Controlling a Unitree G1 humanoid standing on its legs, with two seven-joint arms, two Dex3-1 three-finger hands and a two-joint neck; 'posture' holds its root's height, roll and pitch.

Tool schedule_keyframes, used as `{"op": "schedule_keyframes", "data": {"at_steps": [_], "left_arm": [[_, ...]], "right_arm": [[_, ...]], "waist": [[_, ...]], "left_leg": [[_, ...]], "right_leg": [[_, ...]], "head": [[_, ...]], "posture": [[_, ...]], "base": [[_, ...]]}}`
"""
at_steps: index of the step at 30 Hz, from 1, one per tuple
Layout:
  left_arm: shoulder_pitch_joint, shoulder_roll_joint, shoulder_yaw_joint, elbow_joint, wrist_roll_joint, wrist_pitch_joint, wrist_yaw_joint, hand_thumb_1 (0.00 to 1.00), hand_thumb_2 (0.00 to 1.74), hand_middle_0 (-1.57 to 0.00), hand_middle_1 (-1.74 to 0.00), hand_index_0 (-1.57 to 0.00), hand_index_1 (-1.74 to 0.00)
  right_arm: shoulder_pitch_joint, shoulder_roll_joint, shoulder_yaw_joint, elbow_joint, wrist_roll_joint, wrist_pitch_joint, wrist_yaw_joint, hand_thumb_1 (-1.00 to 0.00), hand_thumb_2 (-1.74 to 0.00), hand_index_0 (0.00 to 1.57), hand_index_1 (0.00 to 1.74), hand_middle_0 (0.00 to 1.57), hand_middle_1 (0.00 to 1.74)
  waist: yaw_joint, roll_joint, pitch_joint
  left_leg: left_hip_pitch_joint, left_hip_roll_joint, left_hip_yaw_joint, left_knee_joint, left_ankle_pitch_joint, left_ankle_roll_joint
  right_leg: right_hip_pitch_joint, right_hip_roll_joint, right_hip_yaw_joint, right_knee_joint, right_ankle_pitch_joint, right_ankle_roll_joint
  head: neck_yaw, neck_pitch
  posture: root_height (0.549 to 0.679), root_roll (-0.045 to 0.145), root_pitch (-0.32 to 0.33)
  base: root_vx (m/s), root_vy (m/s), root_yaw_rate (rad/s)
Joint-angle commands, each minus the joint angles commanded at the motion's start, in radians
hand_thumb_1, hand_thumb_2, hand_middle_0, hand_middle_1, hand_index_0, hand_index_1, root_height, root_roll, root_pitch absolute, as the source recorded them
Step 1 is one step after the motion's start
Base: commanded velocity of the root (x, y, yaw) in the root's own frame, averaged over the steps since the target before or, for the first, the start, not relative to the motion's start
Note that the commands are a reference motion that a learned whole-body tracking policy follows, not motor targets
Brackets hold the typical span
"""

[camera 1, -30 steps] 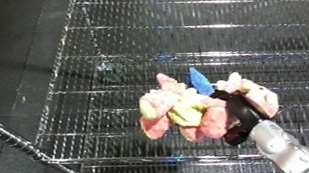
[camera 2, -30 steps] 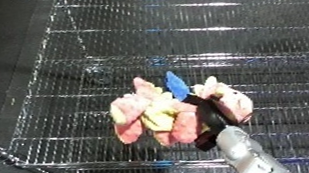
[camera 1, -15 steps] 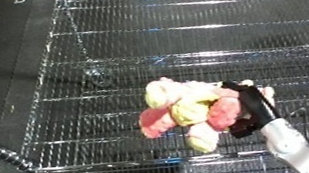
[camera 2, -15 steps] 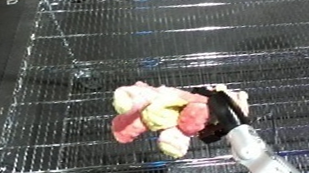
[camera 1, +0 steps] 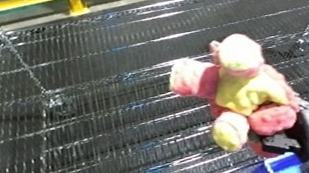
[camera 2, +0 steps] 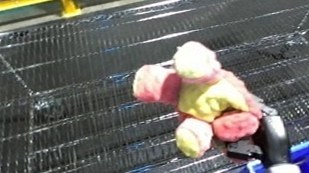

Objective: Pick up the object and place it into the box

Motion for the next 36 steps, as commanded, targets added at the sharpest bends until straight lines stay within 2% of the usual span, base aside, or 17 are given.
{"op": "schedule_keyframes", "data": {"at_steps": [5,12,18,24,31,36], "left_arm": [[-0.002,-0.006,-0.002,0.001,0.001,0.013,-0.005,1.00,1.74,-1.57,-1.74,-1.57,-1.74],[-0.008,-0.010,-0.016,0.010,0.001,0.010,-0.015,1.00,1.74,-1.57,-1.74,-1.57,-1.74],[-0.027,-0.017,-0.023,0.025,0.001,-0.001,-0.016,1.00,1.74,-1.57,-1.74,-1.57,-1.74],[-0.027,-0.027,-0.032,0.050,-0.004,-0.016,-0.017,1.00,1.74,-1.57,-1.74,-1.57,-1.74],[-0.048,-0.035,-0.053,0.068,-0.012,-0.040,-0.023,1.00,1.74,-1.57,-1.74,-1.57,-1.74],[-0.056,-0.030,-0.063,0.073,-0.009,-0.051,-0.032,1.00,1.74,-1.57,-1.74,-1.57,-1.74]], "right_arm": [[0.102,0.014,-0.116,-0.059,0.013,-0.033,-0.020,-1.00,-1.74,1.57,1.74,1.57,1.74],[0.206,-0.036,-0.276,-0.062,-0.045,-0.052,-0.088,-1.00,-1.74,1.57,1.74,1.57,1.74],[0.292,-0.078,-0.382,-0.030,-0.120,-0.031,-0.123,-1.00,-1.74,1.57,1.74,1.57,1.74],[0.345,-0.090,-0.455,0.006,-0.115,-0.038,-0.141,-1.00,-1.74,1.57,1.74,1.57,1.74],[0.298,-0.087,-0.495,0.132,0.033,-0.110,-0.156,-0.65,-1.13,1.02,1.13,1.02,1.13],[0.272,-0.110,-0.518,0.223,0.069,-0.122,-0.174,-0.40,-0.70,0.63,0.70,0.63,0.70]], "waist": [[-0.053,0.003,0.000],[-0.137,0.009,0.000],[-0.208,0.024,0.000],[-0.279,0.050,0.000],[-0.317,0.074,0.000],[-0.325,0.088,0.000]], "left_leg": [[0.037,0.005,0.025,-0.005,-0.010,0.0012],[0.084,0.008,0.066,-0.015,-0.022,-0.0001],[0.116,0.010,0.103,-0.025,-0.030,-0.0036],[0.143,0.012,0.150,-0.037,-0.036,-0.0068],[0.155,0.012,0.184,-0.056,-0.034,-0.0112],[0.160,0.010,0.194,-0.066,-0.031,-0.0141]], "right_leg": [[0.027,0.0014,0.015,-0.021,0.002,0.0021],[0.051,0.0055,0.044,-0.047,0.005,0.0030],[0.063,0.0073,0.067,-0.064,0.006,0.0029],[0.061,0.0102,0.094,-0.093,0.016,0.0044],[0.059,0.0133,0.117,-0.121,0.026,0.0041],[0.060,0.0129,0.120,-0.130,0.030,0.0042]], "head": [[0.067,-0.062],[0.145,-0.116],[0.178,-0.125],[0.173,-0.113],[0.198,-0.114],[0.199,-0.116]], "posture": [[0.618,0.063,-0.155],[0.621,0.078,-0.166],[0.624,0.089,-0.167],[0.627,0.100,-0.157],[0.629,0.108,-0.143],[0.631,0.111,-0.136]], "base": [[0.027,0.020,-0.174],[0.022,0.047,-0.207],[0.016,0.043,-0.184],[0.013,0.054,-0.306],[-0.003,0.026,-0.180],[0.002,0.009,-0.058]]}}
